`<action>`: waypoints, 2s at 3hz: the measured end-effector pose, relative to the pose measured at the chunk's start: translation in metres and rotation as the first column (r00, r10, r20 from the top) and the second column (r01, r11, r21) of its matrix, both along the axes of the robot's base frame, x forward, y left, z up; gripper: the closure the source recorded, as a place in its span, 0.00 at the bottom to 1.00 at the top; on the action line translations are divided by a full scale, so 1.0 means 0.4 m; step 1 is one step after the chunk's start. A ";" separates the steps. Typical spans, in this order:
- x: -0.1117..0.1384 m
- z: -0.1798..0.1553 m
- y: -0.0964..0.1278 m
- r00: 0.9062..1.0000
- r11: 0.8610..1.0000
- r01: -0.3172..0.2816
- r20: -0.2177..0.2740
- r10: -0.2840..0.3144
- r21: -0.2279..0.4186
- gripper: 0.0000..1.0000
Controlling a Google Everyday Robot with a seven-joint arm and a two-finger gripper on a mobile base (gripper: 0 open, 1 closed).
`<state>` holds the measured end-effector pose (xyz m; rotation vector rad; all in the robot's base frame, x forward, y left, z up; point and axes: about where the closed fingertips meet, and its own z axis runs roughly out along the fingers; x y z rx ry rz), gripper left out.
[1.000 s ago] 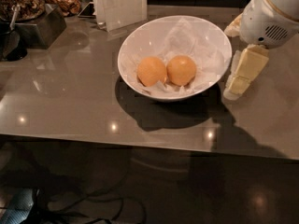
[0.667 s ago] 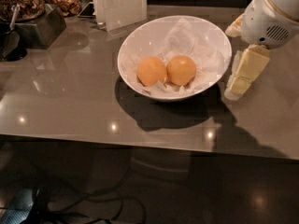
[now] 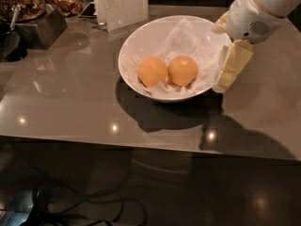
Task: Pick orange from white bowl
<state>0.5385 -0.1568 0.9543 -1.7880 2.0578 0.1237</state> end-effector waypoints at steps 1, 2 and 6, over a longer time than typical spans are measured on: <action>0.046 -0.009 0.042 0.998 0.998 -0.054 -0.015 0.055 0.016 0.00; 0.050 -0.007 0.045 0.998 0.998 -0.056 -0.012 0.056 0.018 0.00; 0.095 -0.015 0.058 0.998 0.997 -0.056 0.001 0.056 0.046 0.04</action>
Offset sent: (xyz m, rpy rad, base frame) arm 0.0164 0.0151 -0.0032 0.0140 0.0140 0.0490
